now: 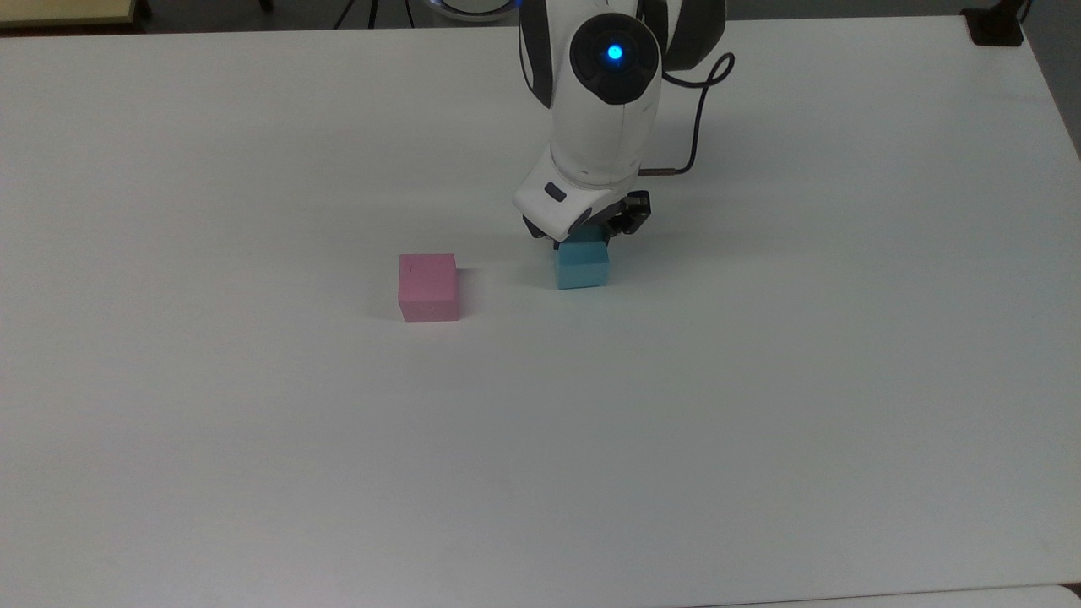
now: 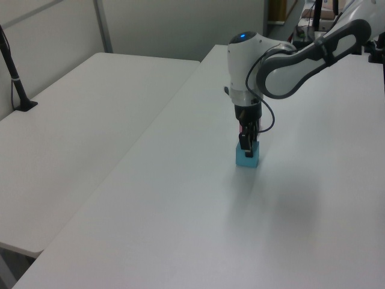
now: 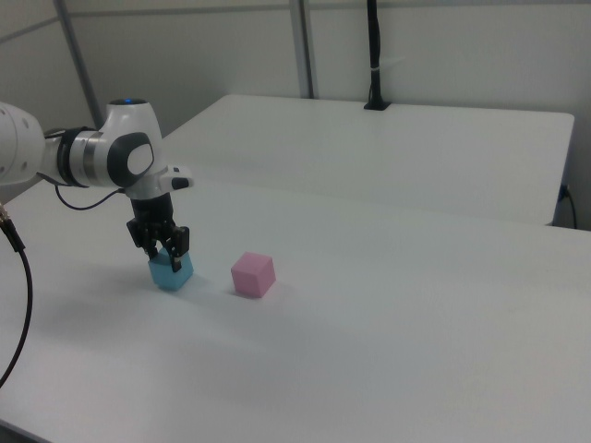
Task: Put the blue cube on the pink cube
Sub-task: 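Carry the blue cube over the pink cube and lower it on top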
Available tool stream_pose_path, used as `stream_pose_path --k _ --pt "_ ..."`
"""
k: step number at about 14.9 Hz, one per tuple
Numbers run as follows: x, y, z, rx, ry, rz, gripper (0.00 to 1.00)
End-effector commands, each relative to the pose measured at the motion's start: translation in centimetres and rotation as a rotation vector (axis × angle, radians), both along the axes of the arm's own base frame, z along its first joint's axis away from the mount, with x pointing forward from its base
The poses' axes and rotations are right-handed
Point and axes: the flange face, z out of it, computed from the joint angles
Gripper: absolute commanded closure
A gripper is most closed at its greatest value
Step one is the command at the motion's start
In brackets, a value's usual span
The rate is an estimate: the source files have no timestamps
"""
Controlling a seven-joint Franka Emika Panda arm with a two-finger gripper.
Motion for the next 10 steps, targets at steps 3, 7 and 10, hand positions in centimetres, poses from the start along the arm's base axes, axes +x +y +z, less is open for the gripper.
stream_pose_path --k 3,7,10 --pt "2.8 -9.7 7.5 -0.037 -0.044 0.075 0.73" --pt "4.0 -16.9 9.2 -0.039 -0.08 0.051 0.7" --pt "4.4 -17.9 7.7 -0.045 -0.068 0.051 0.67"
